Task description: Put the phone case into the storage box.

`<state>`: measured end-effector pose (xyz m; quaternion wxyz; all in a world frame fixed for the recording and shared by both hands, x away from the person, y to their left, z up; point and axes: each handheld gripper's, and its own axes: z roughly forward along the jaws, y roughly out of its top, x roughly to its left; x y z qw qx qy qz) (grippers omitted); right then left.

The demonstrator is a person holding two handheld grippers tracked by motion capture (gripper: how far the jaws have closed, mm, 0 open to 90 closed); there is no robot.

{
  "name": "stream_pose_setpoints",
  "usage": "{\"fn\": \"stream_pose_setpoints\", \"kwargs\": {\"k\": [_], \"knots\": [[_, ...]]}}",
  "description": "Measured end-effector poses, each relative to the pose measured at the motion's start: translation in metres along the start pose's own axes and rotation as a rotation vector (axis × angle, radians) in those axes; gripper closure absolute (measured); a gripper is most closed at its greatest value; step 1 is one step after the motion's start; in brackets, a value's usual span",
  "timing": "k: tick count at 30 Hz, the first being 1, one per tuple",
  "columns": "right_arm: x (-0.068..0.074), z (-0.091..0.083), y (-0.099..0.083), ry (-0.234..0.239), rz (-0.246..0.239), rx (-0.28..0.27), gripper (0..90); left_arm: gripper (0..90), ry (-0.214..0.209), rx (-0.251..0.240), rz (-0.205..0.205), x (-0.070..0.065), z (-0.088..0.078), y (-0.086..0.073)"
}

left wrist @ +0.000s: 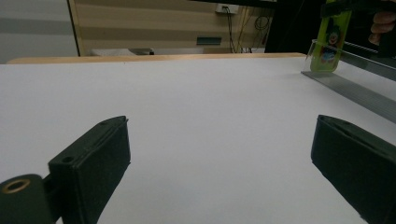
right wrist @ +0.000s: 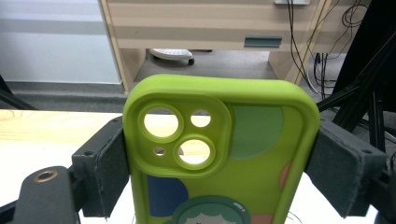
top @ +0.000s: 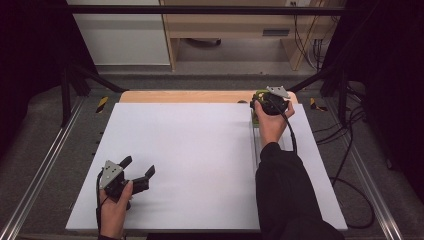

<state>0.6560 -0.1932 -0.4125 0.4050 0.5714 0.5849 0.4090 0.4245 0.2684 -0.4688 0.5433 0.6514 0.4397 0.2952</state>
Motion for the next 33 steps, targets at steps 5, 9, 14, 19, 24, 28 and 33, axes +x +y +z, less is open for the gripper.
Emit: {"fn": "stream_pose_setpoints", "kwargs": {"k": [5,9,14,19,24,28,33], "knots": [[-0.0013,0.0001,-0.0002,-0.004,-0.001,0.0,15.9,4.0,0.001,-0.004,-0.009,0.0021,-0.0002,0.0002],[-0.0038,0.0012,-0.0008,-0.008,-0.016,0.008,15.8,3.9,-0.002,0.001,-0.013,0.0011,0.0005,-0.0003],[-0.0052,0.0024,-0.0026,-0.008,-0.018,0.01,15.8,3.9,-0.002,0.002,-0.012,0.0007,0.0003,-0.0005],[-0.0055,0.0035,-0.0022,-0.003,-0.018,0.014,15.7,3.9,-0.005,0.004,-0.01,-0.0001,0.0012,-0.0008],[-0.0065,0.0037,-0.0023,0.007,-0.005,0.016,15.5,3.9,-0.012,0.008,-0.002,-0.0013,0.0021,-0.0009],[-0.0045,0.0035,-0.0021,0.005,-0.022,0.019,15.3,3.9,-0.012,0.01,0.002,-0.0023,0.0021,-0.001],[-0.002,0.0036,-0.0023,0.005,-0.047,0.021,15.3,3.5,-0.009,0.01,0.005,-0.0025,0.0012,-0.0007]]}}
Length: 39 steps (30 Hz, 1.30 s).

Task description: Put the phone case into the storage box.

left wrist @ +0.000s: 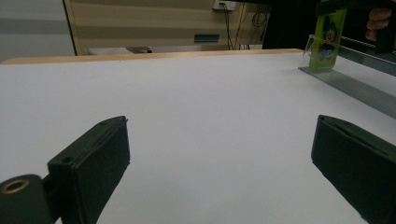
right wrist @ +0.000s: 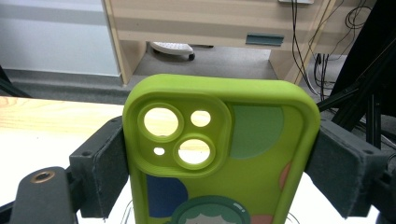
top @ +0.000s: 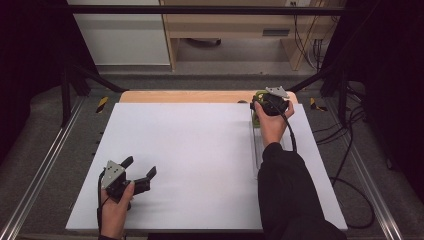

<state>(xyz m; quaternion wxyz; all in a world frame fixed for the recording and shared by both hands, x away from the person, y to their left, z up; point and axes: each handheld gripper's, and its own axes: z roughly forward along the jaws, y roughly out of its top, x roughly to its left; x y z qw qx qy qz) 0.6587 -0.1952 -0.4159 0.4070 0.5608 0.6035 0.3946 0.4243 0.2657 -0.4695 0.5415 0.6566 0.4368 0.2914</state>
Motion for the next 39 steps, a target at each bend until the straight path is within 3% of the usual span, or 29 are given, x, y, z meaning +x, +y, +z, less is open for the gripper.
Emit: {"fn": "stream_pose_setpoints", "kwargs": {"k": [8,15,39], "knots": [[-0.0013,0.0015,-0.0002,-0.008,0.02,-0.002,15.0,3.4,-0.006,-0.001,-0.001,0.0,-0.0002,0.0003],[-0.0052,0.0035,-0.0028,0.022,0.072,0.026,12.3,3.4,-0.008,0.004,-0.005,-0.0008,0.0003,-0.0001],[-0.0076,0.0062,-0.0043,0.019,0.04,0.054,10.0,3.4,-0.023,0.014,-0.006,-0.0031,0.0021,-0.0014]]}}
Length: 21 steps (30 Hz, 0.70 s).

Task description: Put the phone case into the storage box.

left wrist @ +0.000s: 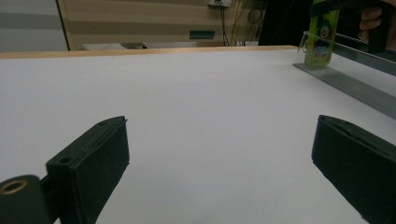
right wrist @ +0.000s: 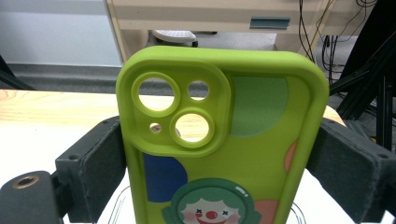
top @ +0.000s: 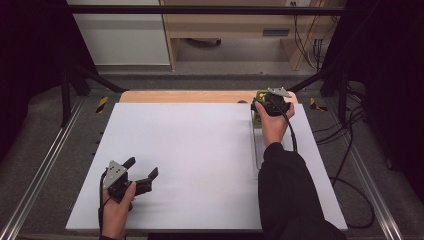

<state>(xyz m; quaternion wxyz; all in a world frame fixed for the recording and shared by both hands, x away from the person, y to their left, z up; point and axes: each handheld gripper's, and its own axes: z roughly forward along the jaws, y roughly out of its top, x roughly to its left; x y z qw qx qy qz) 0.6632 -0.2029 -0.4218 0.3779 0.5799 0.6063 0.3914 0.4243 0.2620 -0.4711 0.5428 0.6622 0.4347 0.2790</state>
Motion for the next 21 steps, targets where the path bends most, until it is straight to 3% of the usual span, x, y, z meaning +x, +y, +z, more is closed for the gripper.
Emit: {"fn": "stream_pose_setpoints", "kwargs": {"k": [11,21], "knots": [[0.0007,0.0036,-0.0037,0.008,0.019,0.027,5.5,3.4,0.004,0.005,0.006,-0.0009,-0.0003,-0.0004],[0.0016,0.001,-0.0027,-0.014,0.004,0.009,5.1,3.4,0.008,0.005,0.007,-0.0008,-0.0011,-0.0001]]}}
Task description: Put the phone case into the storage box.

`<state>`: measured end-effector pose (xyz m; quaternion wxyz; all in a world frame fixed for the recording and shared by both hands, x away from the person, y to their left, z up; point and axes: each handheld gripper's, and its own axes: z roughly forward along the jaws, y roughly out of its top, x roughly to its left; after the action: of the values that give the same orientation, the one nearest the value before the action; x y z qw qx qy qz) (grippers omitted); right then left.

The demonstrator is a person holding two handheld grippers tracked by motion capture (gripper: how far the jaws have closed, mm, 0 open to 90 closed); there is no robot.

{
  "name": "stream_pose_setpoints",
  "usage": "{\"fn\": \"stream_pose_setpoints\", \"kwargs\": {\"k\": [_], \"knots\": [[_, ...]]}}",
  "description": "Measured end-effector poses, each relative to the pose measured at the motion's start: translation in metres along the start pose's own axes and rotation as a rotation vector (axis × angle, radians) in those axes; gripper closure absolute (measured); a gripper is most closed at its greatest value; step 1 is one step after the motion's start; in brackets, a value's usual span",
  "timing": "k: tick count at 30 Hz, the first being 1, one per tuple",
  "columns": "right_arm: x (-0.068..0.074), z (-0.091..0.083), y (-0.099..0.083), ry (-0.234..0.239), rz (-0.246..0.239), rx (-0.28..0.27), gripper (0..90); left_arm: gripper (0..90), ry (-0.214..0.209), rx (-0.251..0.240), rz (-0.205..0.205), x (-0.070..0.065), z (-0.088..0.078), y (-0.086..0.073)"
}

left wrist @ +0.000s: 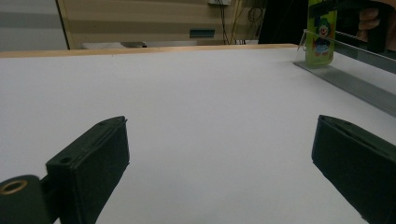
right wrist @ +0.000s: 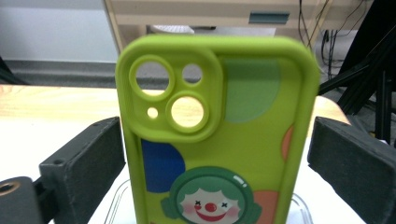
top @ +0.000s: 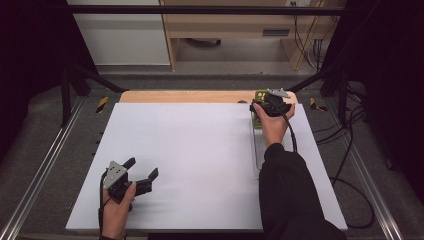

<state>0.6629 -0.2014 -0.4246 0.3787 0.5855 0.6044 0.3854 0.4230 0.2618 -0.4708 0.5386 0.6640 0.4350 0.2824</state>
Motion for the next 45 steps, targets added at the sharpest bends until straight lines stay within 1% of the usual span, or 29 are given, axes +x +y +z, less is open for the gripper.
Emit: {"fn": "stream_pose_setpoints", "kwargs": {"k": [1,5,11,17,19,22,27,31,33,39,42,43,45], "knots": [[0.0,-0.001,0.001,-0.005,0.0,-0.005,5.0,3.4,0.001,-0.002,0.0,0.0,-0.001,0.0],[0.001,-0.002,0.003,0.002,-0.017,-0.015,4.1,3.4,0.003,-0.005,0.002,0.0,-0.001,0.001],[0.002,-0.003,0.003,0.01,-0.015,-0.008,3.9,3.4,0.002,-0.003,0.005,0.0,-0.001,0.001],[0.005,-0.006,0.004,0.019,-0.025,-0.008,3.5,3.4,0.005,0.0,0.012,-0.001,-0.001,0.001],[0.005,-0.008,0.004,0.018,-0.036,-0.006,3.5,3.4,0.002,-0.001,0.015,-0.002,-0.001,0.001],[0.005,-0.009,0.005,0.015,-0.04,-0.007,3.6,3.3,0.001,0.001,0.016,-0.002,-0.001,0.001],[0.004,-0.009,0.006,-0.006,-0.049,-0.015,4.0,3.3,0.0,0.003,0.014,-0.002,0.0,0.001],[0.004,-0.011,0.006,-0.016,-0.056,-0.009,4.1,3.2,0.004,0.002,0.021,-0.003,-0.001,0.002],[0.003,-0.011,0.006,-0.024,-0.054,-0.006,4.0,3.2,0.004,0.005,0.022,-0.002,0.0,0.001],[0.002,-0.015,0.009,-0.016,-0.047,-0.011,4.1,3.2,0.007,0.001,0.019,-0.002,-0.001,0.002],[0.001,-0.018,0.011,-0.018,-0.046,-0.022,4.6,3.2,0.007,0.002,0.021,-0.002,-0.001,0.002],[0.0,-0.02,0.012,-0.027,-0.043,-0.033,5.1,3.2,0.007,0.003,0.022,-0.002,-0.001,0.002],[-0.002,-0.021,0.013,-0.025,-0.031,-0.037,5.3,3.2,0.008,0.003,0.03,-0.002,-0.001,0.002]]}}
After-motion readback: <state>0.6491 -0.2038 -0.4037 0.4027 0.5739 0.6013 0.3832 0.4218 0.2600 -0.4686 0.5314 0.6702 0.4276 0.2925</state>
